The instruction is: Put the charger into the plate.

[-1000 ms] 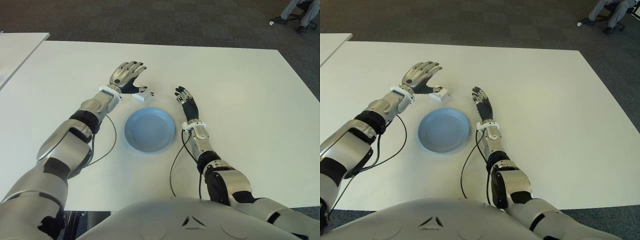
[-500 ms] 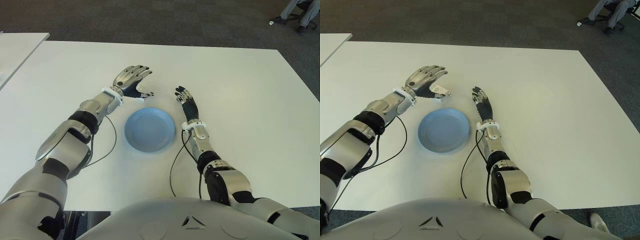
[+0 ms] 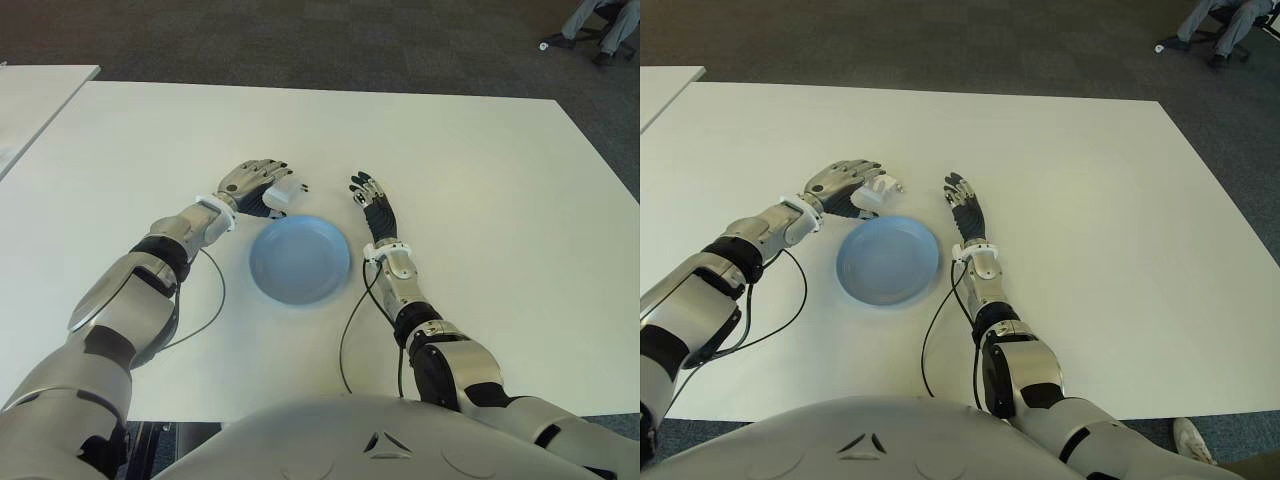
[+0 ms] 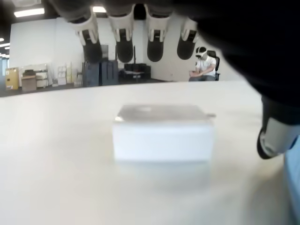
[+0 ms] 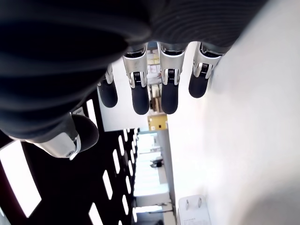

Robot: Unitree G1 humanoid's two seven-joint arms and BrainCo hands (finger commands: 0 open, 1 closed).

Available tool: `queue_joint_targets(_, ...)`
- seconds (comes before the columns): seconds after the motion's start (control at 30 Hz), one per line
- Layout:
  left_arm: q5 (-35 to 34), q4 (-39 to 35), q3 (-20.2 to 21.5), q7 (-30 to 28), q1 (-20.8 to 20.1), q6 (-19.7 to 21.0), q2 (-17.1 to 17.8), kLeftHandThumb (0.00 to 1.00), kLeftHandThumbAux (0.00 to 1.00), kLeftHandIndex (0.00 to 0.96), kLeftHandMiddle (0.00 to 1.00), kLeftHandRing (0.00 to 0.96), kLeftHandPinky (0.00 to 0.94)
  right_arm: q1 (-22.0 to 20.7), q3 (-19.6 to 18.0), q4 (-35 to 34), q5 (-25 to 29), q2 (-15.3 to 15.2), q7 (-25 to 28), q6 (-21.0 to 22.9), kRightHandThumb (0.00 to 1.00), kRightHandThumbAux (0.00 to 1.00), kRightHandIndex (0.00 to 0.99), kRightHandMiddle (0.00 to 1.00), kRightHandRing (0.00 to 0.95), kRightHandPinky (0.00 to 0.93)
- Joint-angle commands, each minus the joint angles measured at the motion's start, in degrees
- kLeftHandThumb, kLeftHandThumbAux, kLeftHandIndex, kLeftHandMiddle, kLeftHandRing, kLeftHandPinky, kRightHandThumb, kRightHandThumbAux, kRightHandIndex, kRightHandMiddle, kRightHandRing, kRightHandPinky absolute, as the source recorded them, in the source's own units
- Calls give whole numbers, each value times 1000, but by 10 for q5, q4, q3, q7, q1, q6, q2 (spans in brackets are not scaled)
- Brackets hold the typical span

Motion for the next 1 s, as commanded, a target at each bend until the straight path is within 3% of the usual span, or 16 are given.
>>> queue_joint_targets(0.03,-6,10,-2,-30,11,-1,-7,13,528,0,0,0,3,24,0,6,2,19,-1,17,0,480,117,168,138,86)
queue_joint_targets(1.0,-35,14,5,-51,49,5,-15,0,513,0,19,14,35,29,3,-9,1,11,2,26,0,486,114,161,132,103)
